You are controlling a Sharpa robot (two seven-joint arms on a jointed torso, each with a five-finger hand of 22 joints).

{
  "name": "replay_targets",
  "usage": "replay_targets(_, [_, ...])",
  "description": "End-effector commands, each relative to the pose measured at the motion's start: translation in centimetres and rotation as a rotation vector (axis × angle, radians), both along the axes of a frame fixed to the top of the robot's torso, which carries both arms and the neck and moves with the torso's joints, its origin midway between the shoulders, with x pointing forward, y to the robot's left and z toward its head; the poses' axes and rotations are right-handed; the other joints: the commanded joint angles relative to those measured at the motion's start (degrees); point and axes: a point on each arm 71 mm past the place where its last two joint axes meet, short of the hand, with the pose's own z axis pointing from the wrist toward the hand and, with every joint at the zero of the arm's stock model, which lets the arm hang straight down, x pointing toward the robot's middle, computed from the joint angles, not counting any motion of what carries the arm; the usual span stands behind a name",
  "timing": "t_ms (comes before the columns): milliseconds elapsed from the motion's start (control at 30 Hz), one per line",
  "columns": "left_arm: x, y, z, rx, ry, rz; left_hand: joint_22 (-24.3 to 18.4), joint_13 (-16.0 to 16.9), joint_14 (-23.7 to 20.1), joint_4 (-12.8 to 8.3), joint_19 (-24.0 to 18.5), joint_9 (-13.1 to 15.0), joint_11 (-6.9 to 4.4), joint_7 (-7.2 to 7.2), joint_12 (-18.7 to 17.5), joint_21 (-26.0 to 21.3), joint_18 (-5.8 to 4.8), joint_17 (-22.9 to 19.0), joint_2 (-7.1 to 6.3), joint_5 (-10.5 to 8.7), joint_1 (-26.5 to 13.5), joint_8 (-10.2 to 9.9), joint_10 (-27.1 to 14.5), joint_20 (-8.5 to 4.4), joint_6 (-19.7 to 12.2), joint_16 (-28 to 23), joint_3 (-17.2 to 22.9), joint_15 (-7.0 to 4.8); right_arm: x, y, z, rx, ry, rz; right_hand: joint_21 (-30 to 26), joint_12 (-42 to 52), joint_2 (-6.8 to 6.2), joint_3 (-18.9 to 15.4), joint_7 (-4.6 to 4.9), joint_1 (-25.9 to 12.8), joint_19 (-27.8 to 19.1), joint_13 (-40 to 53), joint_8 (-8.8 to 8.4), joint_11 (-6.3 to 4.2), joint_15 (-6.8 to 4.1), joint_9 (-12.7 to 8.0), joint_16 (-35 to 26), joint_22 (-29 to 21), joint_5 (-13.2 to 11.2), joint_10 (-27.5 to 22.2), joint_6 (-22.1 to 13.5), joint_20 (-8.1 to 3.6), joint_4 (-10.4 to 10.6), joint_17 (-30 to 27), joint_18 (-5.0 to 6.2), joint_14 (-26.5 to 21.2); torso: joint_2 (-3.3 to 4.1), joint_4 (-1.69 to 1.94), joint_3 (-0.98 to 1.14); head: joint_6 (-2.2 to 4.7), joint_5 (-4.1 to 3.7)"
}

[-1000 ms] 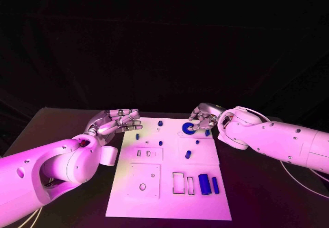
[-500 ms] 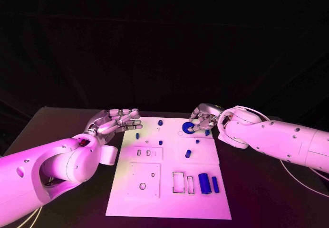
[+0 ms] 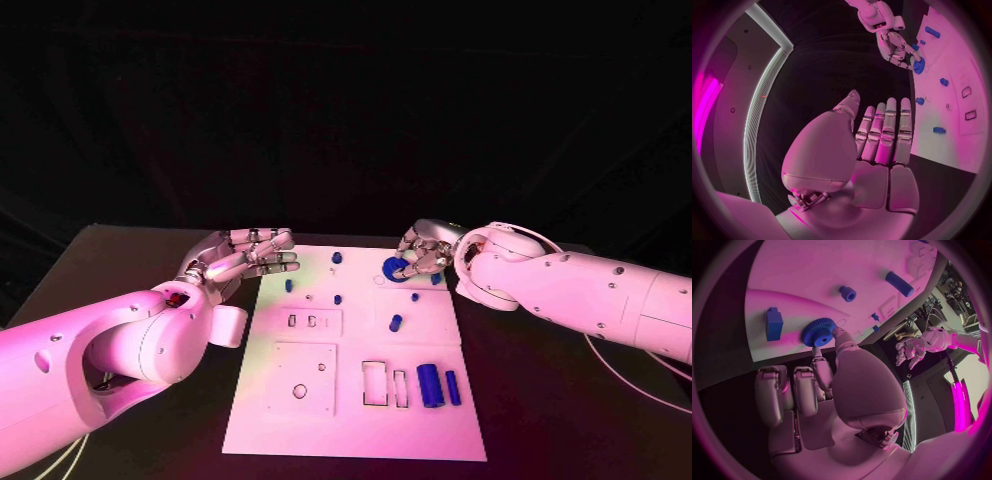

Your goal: Assemble the parts on the task board

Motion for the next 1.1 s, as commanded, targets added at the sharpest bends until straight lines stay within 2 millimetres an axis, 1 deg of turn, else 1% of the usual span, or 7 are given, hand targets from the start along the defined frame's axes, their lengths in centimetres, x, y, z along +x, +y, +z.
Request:
replay_targets(33, [-0.05, -0.26, 0.13, -0.01, -0.004, -0.021, -0.05, -0.08, -0.09, -0.24, 0.11, -0.08, 0.25, 0.26, -0.2, -0.22, 0.76, 0.09, 0.25, -0.08, 0.18, -0.34, -0.19, 0.17, 0.01, -0.32, -0.03, 0.31, -0.01, 0.06, -0.27, -0.01, 0.021, 0.007, 0.26, 0.28, 0.41, -0.13, -0.1, 0.14, 3.68, 0.1, 0.35, 0.1, 0.27, 0.0, 0.38, 11.78, 0.07, -0.21, -0.46, 0.35, 0.0, 9.98, -1.18, 4.84, 0.0, 0.02, -0.01, -0.04, -0.03])
replay_targets(200, [-0.04, -0.24, 0.12, -0.009, -0.003, -0.021, -0.05, -0.08, -0.09, -0.24, 0.11, -0.08, 0.25, 0.26, -0.2, -0.22, 0.76, 0.09, 0.25, -0.08, 0.18, -0.34, -0.19, 0.17, 0.01, -0.32, -0.03, 0.31, -0.03, 0.1, -0.43, -0.032, 0.021, 0.015, 0.37, 0.39, 0.82, 0.51, -0.08, 1.92, 3.79, 0.29, 0.52, 0.1, 0.28, -0.02, 0.45, 11.98, -0.61, -0.26, -0.41, 0.38, -0.85, 10.13, -1.22, 4.85, 0.0, 0.02, 0.0, -0.1, 0.01])
replay_targets(400, [-0.03, -0.21, 0.11, -0.008, -0.002, -0.02, -0.05, -0.08, -0.09, -0.24, 0.11, -0.08, 0.25, 0.26, -0.2, -0.22, 0.76, 0.09, 0.25, -0.08, 0.18, -0.34, -0.19, 0.17, 0.01, -0.32, -0.03, 0.31, -0.14, 0.12, -0.59, -0.079, 0.007, 0.032, 0.5, 0.35, 0.31, 0.8, -0.03, 3.48, 3.91, 0.33, 0.62, 0.15, 0.33, -0.08, 0.59, 12.19, -2.21, -0.37, -0.45, 0.43, -1.95, 10.44, -1.27, 4.9, 0.0, -0.04, 0.04, -0.16, 0.04])
replay_targets(800, [-0.03, -0.18, 0.1, -0.008, -0.001, -0.02, -0.05, -0.08, -0.09, -0.24, 0.11, -0.08, 0.25, 0.26, -0.2, -0.22, 0.76, 0.09, 0.25, -0.08, 0.18, -0.34, -0.19, 0.17, 0.01, -0.32, -0.03, 0.31, -0.37, 0.46, -0.63, -0.1, -0.021, 0.051, 0.79, 0.77, 0.36, 1.12, -0.08, 4.3, 4.21, 0.85, 0.88, 0.11, 0.33, -0.04, 0.76, 12.6, -2.69, 0.06, -0.1, 0.44, -2.52, 10.83, -1.38, 4.98, 0.0, -0.03, 0.01, -0.16, -0.14])
replay_targets(900, [-0.03, -0.17, 0.1, -0.008, -0.001, -0.02, -0.05, -0.08, -0.09, -0.24, 0.11, -0.08, 0.25, 0.26, -0.2, -0.22, 0.76, 0.09, 0.25, -0.08, 0.18, -0.34, -0.19, 0.17, 0.01, -0.32, -0.03, 0.31, -0.4, 0.52, -0.53, -0.102, -0.041, 0.048, 0.95, 1.04, 0.93, 1.57, -0.2, 4.66, 4.37, 1.16, 1.27, 0.0, 0.25, 0.07, 0.8, 12.81, -3.07, 0.38, 0.6, 0.41, -2.67, 10.92, -1.44, 5.0, 0.02, -0.02, 0.01, -0.2, -0.14])
replay_targets(1000, [-0.03, -0.16, 0.1, -0.008, -0.001, -0.02, -0.05, -0.08, -0.09, -0.24, 0.11, -0.08, 0.25, 0.26, -0.2, -0.22, 0.76, 0.09, 0.25, -0.08, 0.18, -0.34, -0.19, 0.17, 0.01, -0.32, -0.03, 0.31, -0.41, 0.53, -0.39, -0.096, -0.063, 0.041, 1.1, 1.43, 1.91, 2.46, -0.47, 4.91, 4.53, 1.62, 1.68, -0.25, 0.06, 0.16, 0.85, 13.03, -5.25, 0.91, 1.6, 0.28, -2.64, 11.04, -1.5, 5.02, -0.02, 0.03, -0.01, -0.23, -0.18])
replay_targets(1100, [-0.03, -0.15, 0.1, -0.008, -0.001, -0.02, -0.05, -0.08, -0.09, -0.24, 0.11, -0.08, 0.25, 0.26, -0.2, -0.22, 0.76, 0.09, 0.25, -0.08, 0.18, -0.34, -0.19, 0.17, 0.01, -0.32, -0.03, 0.31, -0.43, 0.55, -0.23, -0.085, -0.083, 0.033, 1.31, 2.0, 2.72, 3.19, -0.82, 4.66, 4.74, 2.31, 2.08, -0.54, -0.14, 0.27, 0.87, 13.3, -5.25, 1.6, 2.74, 0.13, -2.28, 11.09, -1.57, 5.04, -0.04, 0.07, -0.01, -0.22, -0.16])
